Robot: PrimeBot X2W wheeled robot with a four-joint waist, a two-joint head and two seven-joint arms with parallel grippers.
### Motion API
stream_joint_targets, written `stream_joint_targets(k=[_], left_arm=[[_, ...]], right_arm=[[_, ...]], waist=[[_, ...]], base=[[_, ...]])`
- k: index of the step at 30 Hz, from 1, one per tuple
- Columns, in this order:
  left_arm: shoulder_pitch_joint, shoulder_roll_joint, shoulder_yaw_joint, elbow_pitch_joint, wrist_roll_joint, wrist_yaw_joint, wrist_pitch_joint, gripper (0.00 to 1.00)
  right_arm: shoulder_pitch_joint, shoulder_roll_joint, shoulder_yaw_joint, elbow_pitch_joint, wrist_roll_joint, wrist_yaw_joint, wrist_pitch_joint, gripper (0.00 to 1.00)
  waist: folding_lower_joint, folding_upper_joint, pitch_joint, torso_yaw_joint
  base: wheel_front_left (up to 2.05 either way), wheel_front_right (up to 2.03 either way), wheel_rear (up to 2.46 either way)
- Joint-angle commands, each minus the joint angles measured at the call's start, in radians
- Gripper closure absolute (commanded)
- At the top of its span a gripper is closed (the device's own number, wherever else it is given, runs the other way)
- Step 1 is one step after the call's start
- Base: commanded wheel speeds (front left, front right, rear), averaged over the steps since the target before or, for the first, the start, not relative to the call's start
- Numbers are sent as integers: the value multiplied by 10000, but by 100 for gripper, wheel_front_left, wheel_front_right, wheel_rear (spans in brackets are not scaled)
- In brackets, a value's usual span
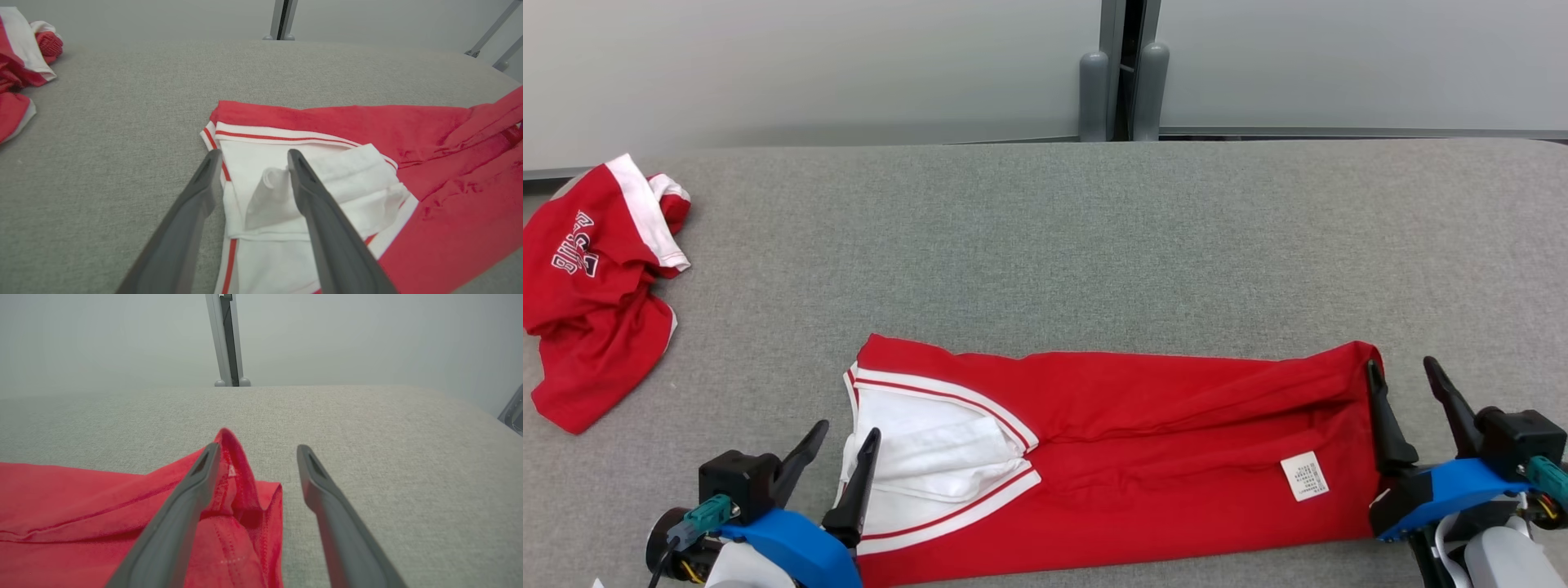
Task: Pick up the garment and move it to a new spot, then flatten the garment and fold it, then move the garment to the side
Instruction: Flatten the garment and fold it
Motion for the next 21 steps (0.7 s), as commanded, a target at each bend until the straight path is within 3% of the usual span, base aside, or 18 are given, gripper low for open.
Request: stream_joint_targets(k=[1,6,13,21], left_arm=[[211,-43,149,1,64,84,-75,0],[546,-359,1293,-261,896,269,-70,0],[1357,-1244,3582,-901,2915,249,-74,0],[2148,-2780,6211,-1826,5292,-249,-76,0]], right_arm=[[242,42,-80,-198,-49,-4,-14,0],[603,101,-337,-1157,-253,-4,-15,0],[580,211,-416,-2389,-469,-4,-12,0],[-29,241,-344,-1353,-737,-4,192,0]], waist=[[1,-1,-25,-18],[1,-1,-61,-56],[1,-1,-65,-112],[1,-1,14,-49]], base=[[0,0,0],[0,0,0],[0,0,0],[0,0,0]])
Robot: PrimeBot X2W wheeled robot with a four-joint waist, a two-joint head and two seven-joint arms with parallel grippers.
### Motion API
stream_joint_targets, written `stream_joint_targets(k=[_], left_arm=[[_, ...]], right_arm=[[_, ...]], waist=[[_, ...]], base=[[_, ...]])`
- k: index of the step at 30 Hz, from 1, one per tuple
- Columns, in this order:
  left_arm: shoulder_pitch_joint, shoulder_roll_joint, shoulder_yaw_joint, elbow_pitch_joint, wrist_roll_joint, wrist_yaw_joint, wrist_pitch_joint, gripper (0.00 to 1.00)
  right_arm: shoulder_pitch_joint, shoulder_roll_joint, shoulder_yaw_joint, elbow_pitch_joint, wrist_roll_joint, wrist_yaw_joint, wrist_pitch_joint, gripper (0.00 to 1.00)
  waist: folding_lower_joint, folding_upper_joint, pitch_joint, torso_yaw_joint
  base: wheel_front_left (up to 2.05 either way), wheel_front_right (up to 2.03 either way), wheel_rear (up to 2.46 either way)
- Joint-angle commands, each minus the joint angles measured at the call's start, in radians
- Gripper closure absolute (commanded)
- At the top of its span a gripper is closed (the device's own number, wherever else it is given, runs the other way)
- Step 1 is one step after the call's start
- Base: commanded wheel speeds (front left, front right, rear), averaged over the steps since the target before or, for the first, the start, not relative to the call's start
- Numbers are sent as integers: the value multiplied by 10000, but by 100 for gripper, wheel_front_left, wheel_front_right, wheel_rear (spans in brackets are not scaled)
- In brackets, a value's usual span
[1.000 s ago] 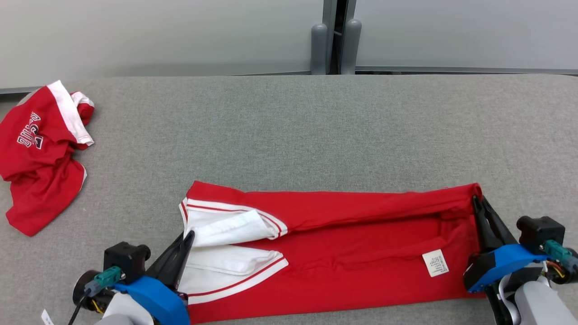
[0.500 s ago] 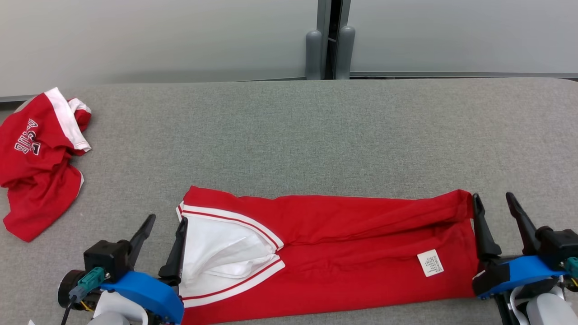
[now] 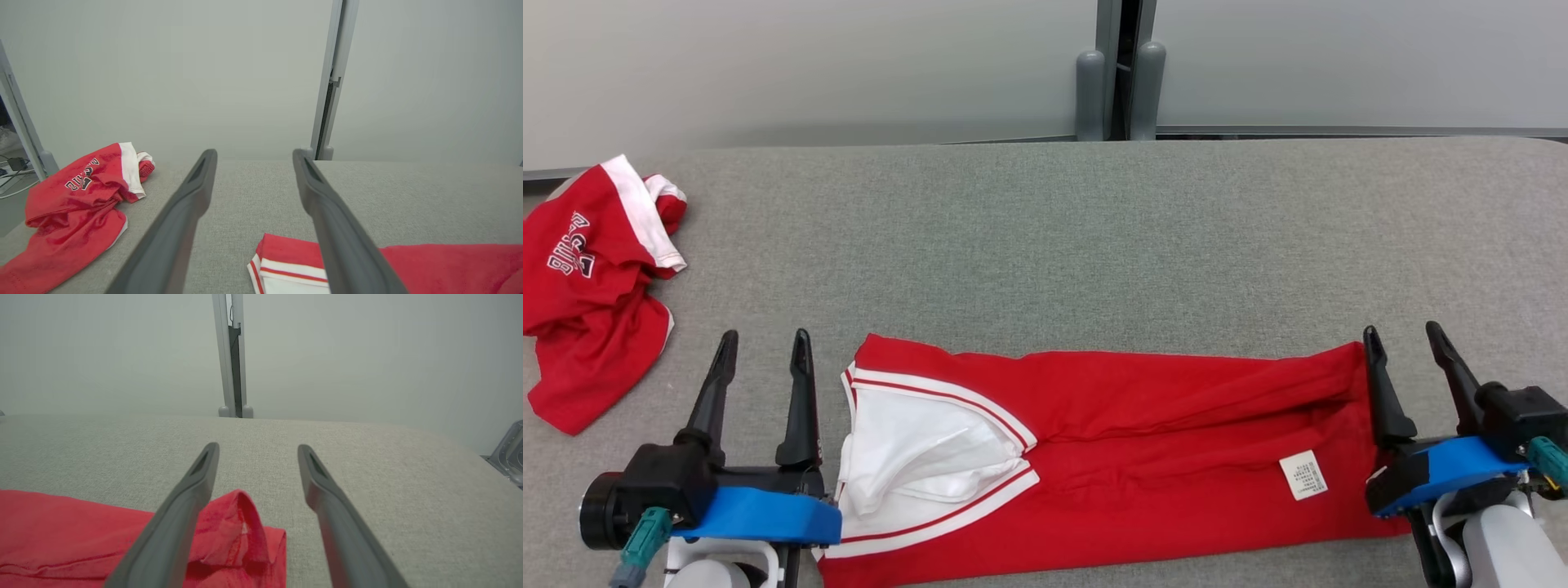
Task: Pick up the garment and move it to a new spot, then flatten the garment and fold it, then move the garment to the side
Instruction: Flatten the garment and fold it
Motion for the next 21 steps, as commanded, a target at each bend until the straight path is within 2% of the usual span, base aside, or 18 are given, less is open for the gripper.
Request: stream_joint_targets(k=[1,6,10,15,21], left_arm=[[207,-235,370,-133,299,-150,-44,0],[544,-1150,1560,-348,1237,-818,-43,0],[744,-1647,2295,-282,1768,-1343,-43,0],[867,-2039,2940,-203,2241,-1830,-42,0],[822,-2305,3345,-141,2614,-2199,-42,0]], right_arm=[[-136,35,-1,276,-85,-4,47,0],[-364,68,-23,1498,-58,-4,96,0],[-500,130,72,2488,-9,-4,65,0],[-699,227,252,3668,133,-4,10,0],[-837,465,433,4804,349,-4,-11,0]], waist=[[0,0,16,44],[0,0,83,117],[0,0,127,124],[0,0,171,114],[0,0,174,121]], base=[[0,0,0],[0,0,0],[0,0,0],[0,0,0],[0,0,0]])
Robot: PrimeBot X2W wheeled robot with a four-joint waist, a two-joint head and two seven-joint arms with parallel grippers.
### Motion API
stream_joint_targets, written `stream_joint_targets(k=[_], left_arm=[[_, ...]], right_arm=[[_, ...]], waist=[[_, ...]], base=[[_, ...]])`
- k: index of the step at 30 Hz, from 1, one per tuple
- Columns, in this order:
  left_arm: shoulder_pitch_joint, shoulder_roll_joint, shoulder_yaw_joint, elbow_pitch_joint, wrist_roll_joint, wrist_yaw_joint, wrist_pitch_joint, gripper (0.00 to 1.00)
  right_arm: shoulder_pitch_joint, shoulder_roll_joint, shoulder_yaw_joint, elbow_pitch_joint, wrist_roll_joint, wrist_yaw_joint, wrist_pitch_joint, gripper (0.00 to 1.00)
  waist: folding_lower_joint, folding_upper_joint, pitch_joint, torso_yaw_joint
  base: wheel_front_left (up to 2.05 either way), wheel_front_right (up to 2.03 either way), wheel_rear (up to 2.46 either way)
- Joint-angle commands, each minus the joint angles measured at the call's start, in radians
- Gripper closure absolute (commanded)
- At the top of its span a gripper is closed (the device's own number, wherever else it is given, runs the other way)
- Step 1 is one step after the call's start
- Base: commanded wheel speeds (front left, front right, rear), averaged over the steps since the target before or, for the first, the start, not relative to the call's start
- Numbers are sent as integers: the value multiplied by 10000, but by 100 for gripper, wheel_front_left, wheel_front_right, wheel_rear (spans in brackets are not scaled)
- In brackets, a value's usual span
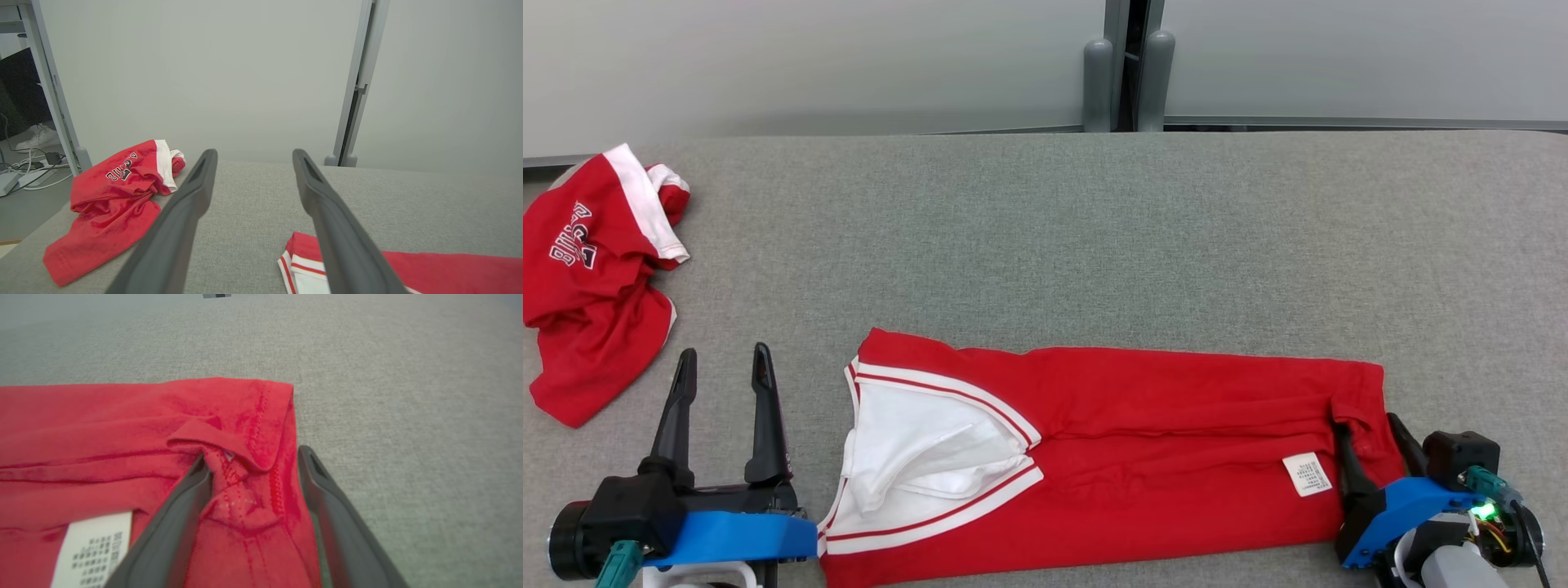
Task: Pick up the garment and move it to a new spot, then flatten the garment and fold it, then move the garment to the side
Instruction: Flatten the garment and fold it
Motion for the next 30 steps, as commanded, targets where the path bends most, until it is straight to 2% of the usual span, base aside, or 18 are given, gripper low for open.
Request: stream_joint_targets(k=[1,3,4,5,14,21,24,30], left_arm=[[68,-30,104,41,97,-85,-36,0],[87,-63,162,98,175,-167,-36,0],[87,-63,162,98,175,-167,-36,0],[90,-75,202,115,203,-195,-36,0],[209,-133,433,215,432,-287,-36,0],[294,-135,327,282,308,-203,-37,0],[337,-135,289,320,259,-194,-37,0],[420,-133,245,396,227,-157,-37,0]], right_arm=[[106,202,157,372,170,-4,86,33],[78,337,291,563,378,-2,87,82],[78,337,291,563,378,-2,87,82],[52,344,330,609,501,-2,74,100],[-248,-649,-168,513,953,-14,-67,100],[-386,-1512,-1018,150,589,-11,-87,100],[-443,-1619,-1126,-70,346,-10,-88,100],[-307,-1139,-952,-955,35,-5,-89,100]], waist=[[0,0,-13,-5],[0,0,-28,-26],[0,0,-28,-26],[0,0,-34,-42],[0,0,-163,-270],[0,0,-253,-416],[0,0,-295,-493],[0,0,-412,-643]], base=[[0,0,0],[0,0,0],[0,0,0],[0,0,0],[0,0,0],[0,0,0],[0,0,0],[0,0,0]])
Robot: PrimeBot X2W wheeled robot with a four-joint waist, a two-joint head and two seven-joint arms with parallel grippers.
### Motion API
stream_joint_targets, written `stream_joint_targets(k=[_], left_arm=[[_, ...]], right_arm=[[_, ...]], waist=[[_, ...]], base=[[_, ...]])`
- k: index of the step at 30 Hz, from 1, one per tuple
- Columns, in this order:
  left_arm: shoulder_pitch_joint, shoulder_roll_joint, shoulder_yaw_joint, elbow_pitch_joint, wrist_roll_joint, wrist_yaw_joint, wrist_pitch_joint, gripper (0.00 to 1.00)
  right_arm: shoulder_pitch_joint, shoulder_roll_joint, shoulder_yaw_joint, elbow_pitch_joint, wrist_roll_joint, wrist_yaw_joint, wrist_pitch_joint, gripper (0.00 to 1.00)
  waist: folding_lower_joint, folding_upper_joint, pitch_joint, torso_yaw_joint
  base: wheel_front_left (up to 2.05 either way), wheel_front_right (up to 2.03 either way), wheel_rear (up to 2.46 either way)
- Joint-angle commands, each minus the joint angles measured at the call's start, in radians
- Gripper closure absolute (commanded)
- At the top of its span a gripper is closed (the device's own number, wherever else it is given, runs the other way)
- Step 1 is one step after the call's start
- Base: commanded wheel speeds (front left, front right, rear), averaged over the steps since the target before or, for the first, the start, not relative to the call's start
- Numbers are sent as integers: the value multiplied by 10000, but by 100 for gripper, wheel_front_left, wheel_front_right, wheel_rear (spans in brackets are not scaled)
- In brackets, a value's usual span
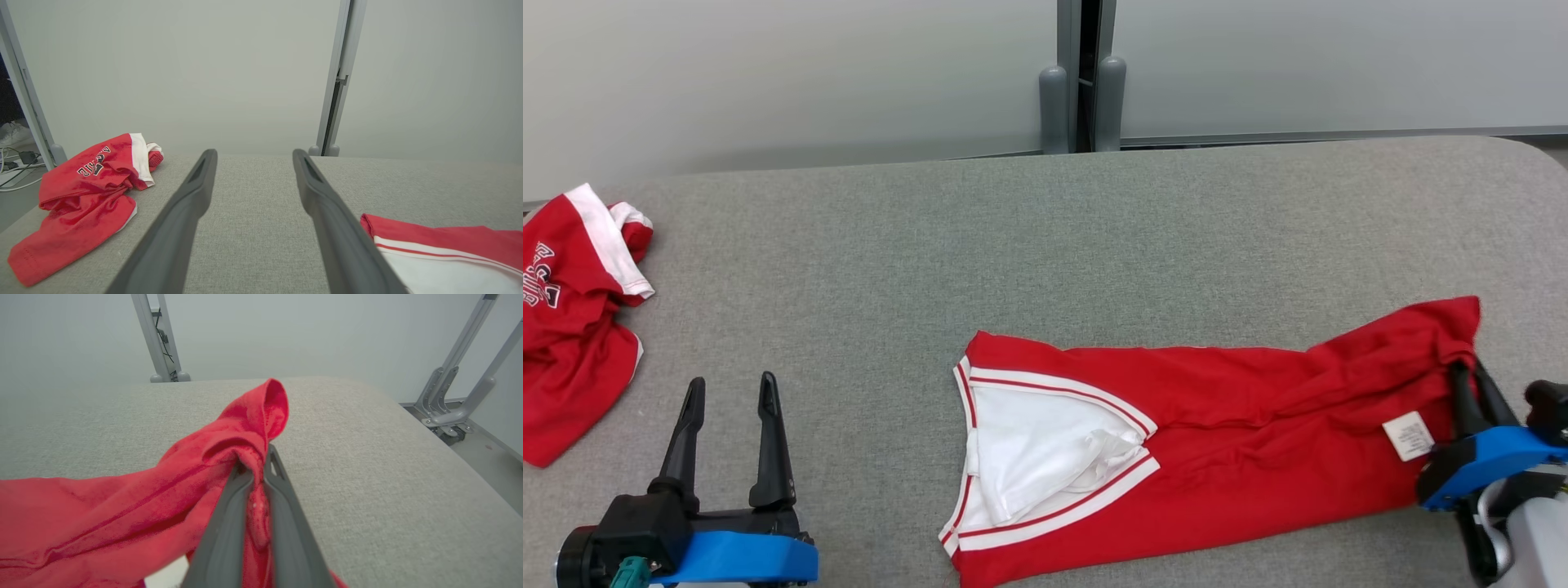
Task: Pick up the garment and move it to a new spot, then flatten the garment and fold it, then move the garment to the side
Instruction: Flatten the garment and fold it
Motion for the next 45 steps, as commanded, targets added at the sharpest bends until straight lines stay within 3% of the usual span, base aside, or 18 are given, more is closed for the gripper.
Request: stream_joint_targets(k=[1,8,18,34,45], left_arm=[[123,28,-5,33,-26,33,-37,0],[186,27,-42,109,-74,41,-35,0],[164,28,-167,208,-126,61,-34,0],[-238,28,-503,304,-236,75,-34,0],[-503,28,-741,368,-311,152,-34,0]], right_arm=[[122,154,82,-185,-68,-7,-11,100],[727,989,743,-1608,-21,-6,7,100],[1028,1992,2733,-2825,221,-6,353,100],[-101,2433,5812,-2572,1113,-6,245,100],[-997,2428,6722,-1966,1736,-6,69,100]], waist=[[0,0,-35,-32],[0,0,-132,-77],[0,0,-111,80],[0,0,206,802],[0,0,559,1301]], base=[[0,0,0],[0,0,0],[0,0,0],[0,0,0],[0,0,0]])
